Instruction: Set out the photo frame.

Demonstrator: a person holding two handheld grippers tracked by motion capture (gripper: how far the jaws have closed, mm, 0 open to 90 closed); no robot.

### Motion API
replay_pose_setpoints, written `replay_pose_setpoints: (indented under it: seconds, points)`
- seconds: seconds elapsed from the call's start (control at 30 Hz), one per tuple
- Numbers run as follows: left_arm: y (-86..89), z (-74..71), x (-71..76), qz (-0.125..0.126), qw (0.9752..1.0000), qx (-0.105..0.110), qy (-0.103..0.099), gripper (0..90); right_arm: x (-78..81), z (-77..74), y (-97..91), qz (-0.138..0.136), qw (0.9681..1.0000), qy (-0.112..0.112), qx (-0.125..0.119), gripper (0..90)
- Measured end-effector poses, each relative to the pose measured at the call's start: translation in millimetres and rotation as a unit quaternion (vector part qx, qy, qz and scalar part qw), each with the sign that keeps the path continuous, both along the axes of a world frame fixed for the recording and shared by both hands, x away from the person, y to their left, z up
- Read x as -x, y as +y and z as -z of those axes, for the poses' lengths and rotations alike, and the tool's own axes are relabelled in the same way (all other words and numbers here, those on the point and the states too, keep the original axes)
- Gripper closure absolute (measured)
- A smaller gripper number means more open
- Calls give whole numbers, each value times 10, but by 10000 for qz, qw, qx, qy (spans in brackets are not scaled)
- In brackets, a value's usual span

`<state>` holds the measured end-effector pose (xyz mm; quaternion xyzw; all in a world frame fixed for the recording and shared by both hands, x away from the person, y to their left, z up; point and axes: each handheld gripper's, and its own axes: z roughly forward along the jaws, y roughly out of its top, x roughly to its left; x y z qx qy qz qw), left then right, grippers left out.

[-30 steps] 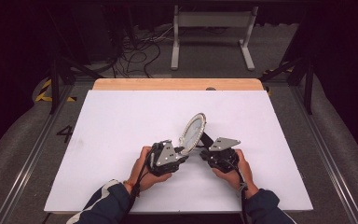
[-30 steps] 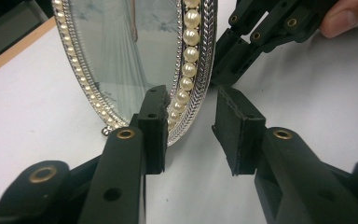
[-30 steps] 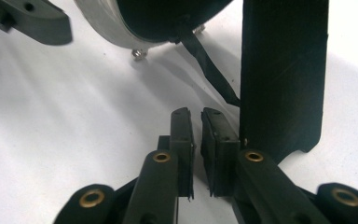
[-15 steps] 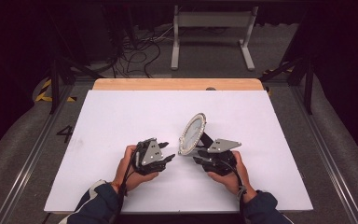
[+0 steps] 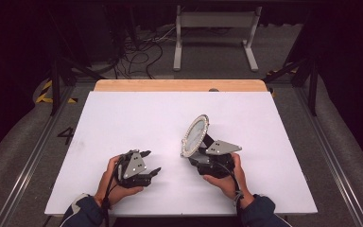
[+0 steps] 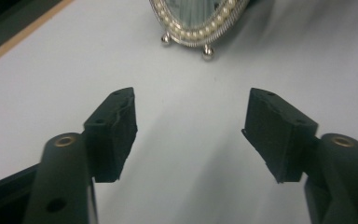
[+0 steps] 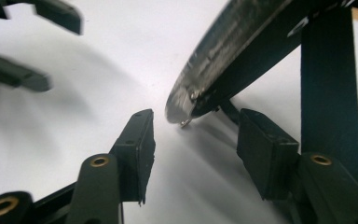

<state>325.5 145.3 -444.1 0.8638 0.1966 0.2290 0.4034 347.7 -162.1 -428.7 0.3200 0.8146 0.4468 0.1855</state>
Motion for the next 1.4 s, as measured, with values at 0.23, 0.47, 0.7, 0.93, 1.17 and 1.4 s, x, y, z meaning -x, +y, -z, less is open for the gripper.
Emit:
replay_pose_setpoints:
  seconds: [0.23,0.47,0.7,0.93,1.17,1.4]
  points:
    - [275,93,163,-270,9992,-79,269,211,-52,17,106,255,9996,58,-140,432]
    - [527,76,308,-632,9976,-88,253,186,-97,62,237,711,9965,-5,-446,428]
    - [578,117,280,-713,9971,-214,146,177,-170,203,357,1141,9923,8,-473,453]
    - [537,104,287,-610,9979,-39,204,176,-190,215,339,1119,9926,-23,-475,497]
    - [567,106,273,-720,9972,-10,210,171,-188,199,267,953,9943,105,-456,567]
    - [554,109,278,-698,9973,-58,230,170,-157,178,156,783,9952,309,-508,624]
